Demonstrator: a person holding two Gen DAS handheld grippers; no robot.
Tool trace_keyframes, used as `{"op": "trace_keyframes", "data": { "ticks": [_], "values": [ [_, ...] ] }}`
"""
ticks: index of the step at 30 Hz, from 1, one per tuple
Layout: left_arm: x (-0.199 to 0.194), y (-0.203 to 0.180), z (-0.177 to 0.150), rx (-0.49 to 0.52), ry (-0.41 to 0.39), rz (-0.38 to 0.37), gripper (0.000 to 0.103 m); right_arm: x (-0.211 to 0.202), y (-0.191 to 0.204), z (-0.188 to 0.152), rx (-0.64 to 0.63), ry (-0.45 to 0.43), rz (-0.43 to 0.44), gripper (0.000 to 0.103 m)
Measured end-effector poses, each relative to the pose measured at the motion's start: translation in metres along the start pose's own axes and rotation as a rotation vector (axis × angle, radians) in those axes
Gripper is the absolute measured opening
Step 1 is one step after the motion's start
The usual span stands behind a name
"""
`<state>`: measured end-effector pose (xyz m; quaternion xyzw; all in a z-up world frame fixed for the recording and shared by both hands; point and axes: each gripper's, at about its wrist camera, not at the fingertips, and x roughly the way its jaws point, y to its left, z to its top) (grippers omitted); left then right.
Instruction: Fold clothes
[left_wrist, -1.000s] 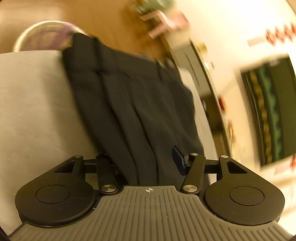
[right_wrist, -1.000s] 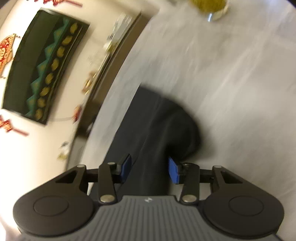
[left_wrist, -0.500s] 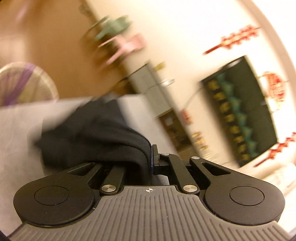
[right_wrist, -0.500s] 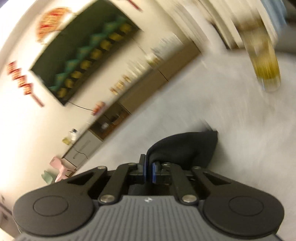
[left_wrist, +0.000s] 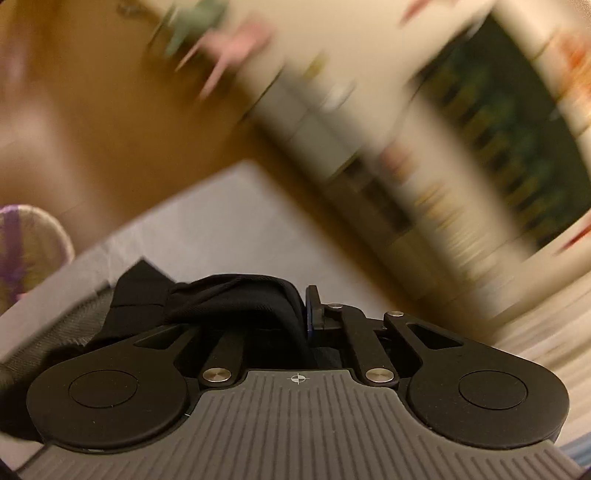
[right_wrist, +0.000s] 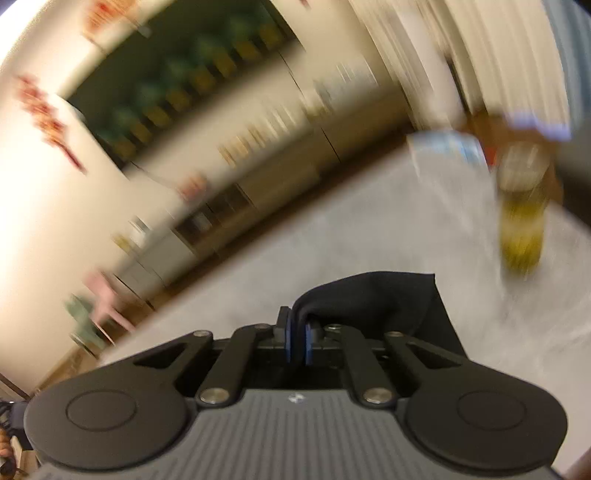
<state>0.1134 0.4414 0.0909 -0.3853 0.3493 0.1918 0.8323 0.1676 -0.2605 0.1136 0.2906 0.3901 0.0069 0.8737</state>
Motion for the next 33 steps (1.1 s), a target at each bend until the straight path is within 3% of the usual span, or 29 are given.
{"op": "trace_keyframes", "data": {
  "ticks": [2, 4, 5, 7, 8, 13, 17, 19, 20, 21, 24, 28, 30, 32, 33],
  "values": [
    [0.09, -0.005, 0.01, 0.013, 0.106, 0.146, 0.0, 0.087, -0.007, 0.018, 0.003, 0.12, -0.078, 0.022],
    [0.122, -0.005, 0.011, -0.044, 0.094, 0.166, 0.002, 0.147, -0.023, 0.036, 0.041, 0.134, -0.178, 0.023],
    [0.125, -0.008, 0.011, -0.033, 0.072, 0.16, 0.007, 0.151, -0.028, 0.041, 0.052, 0.103, -0.183, 0.026],
    [0.116, -0.009, 0.008, 0.0, 0.034, 0.133, 0.012, 0.15, -0.036, 0.049, 0.07, 0.026, -0.173, 0.034],
    [0.111, -0.008, 0.007, 0.015, 0.016, 0.119, 0.013, 0.141, -0.036, 0.045, 0.047, -0.012, -0.158, 0.044],
    [0.076, 0.001, 0.003, 0.083, -0.071, 0.068, 0.018, 0.106, -0.014, -0.002, -0.243, -0.126, -0.185, 0.048],
    [0.056, 0.002, 0.008, 0.16, -0.124, 0.074, 0.019, 0.128, 0.002, -0.039, -0.451, -0.018, -0.135, 0.043],
    [0.033, 0.013, 0.008, 0.155, -0.161, 0.045, 0.024, 0.146, 0.004, -0.043, -0.51, 0.037, -0.196, 0.041],
    [0.019, 0.022, 0.007, 0.141, -0.183, 0.024, 0.027, 0.147, 0.001, -0.041, -0.513, 0.035, -0.222, 0.037],
    [0.005, 0.031, 0.005, 0.123, -0.207, 0.002, 0.03, 0.146, -0.002, -0.039, -0.511, 0.027, -0.243, 0.043],
    [-0.036, 0.071, -0.004, 0.022, -0.297, -0.067, 0.036, 0.142, -0.012, -0.031, -0.505, 0.004, -0.306, 0.045],
    [-0.046, 0.137, -0.031, -0.16, -0.365, -0.093, 0.04, 0.139, -0.015, -0.03, -0.523, -0.048, -0.421, 0.048],
    [-0.036, 0.162, -0.046, -0.21, -0.318, -0.078, 0.038, 0.146, -0.008, -0.038, -0.603, -0.1, -0.545, 0.048],
    [-0.021, 0.168, -0.048, -0.193, -0.208, -0.087, 0.036, 0.135, 0.011, -0.047, -0.627, -0.151, -0.561, 0.048],
    [-0.02, 0.164, -0.048, -0.147, -0.195, -0.105, 0.038, 0.129, 0.022, -0.052, -0.636, -0.177, -0.564, 0.041]
  ]
}}
